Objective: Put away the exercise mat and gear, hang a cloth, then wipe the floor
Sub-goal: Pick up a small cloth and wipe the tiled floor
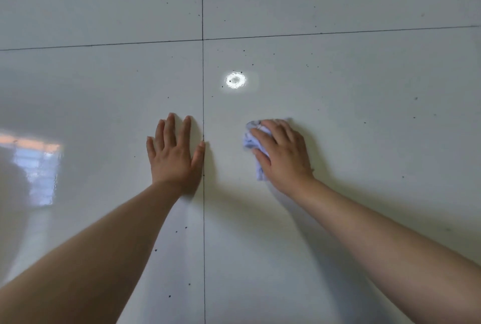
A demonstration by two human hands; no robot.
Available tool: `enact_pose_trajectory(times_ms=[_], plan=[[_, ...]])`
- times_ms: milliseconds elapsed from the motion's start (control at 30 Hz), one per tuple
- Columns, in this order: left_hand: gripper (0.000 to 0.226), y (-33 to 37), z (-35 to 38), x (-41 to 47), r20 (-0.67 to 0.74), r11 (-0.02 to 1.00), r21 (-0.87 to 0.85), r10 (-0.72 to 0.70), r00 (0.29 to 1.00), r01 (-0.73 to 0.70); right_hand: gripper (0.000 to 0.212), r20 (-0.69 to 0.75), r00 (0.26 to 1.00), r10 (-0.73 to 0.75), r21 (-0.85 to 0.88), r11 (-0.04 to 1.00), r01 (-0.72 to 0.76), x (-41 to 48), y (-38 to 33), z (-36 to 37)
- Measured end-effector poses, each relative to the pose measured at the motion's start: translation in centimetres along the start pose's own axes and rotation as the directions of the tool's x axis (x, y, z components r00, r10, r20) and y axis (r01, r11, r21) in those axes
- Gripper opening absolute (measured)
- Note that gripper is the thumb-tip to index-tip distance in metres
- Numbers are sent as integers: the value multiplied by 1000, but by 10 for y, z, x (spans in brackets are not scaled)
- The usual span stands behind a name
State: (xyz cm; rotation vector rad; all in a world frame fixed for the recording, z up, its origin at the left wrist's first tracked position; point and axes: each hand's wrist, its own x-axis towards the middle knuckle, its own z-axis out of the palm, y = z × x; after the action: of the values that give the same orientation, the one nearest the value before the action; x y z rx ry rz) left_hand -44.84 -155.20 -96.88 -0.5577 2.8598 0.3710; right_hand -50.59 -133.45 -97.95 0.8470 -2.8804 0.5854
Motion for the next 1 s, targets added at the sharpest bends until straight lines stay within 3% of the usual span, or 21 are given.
enact_pose_trajectory(times_ms=[133, 333, 433, 567, 767, 1000], plan=[[62, 0, -12, 1, 100, 1000, 14, 19, 995, -20, 44, 116, 981, -153, -30, 987, 157, -23, 24, -18], [69, 2, 2, -42, 95, 985, 38, 161, 982, -166, 49, 19, 985, 173, 4, 985, -173, -25, 38, -22], [72, 11, 15, -64, 157, 962, 57, 256, 954, -268, 46, 30, 983, 180, 25, 983, -181, -21, 24, -20], [69, 22, 10, -67, 232, 953, 148, 226, 946, -264, 41, 78, 992, 102, -56, 994, -98, -30, 9, -29], [67, 28, -12, -59, 329, 925, 224, 226, 917, -308, 40, 171, 979, 111, -135, 987, -88, -54, 11, -43], [67, 51, -45, -47, 318, 893, 257, 282, 905, -369, 37, 255, 921, 294, 54, 947, -318, -49, 23, -87]])
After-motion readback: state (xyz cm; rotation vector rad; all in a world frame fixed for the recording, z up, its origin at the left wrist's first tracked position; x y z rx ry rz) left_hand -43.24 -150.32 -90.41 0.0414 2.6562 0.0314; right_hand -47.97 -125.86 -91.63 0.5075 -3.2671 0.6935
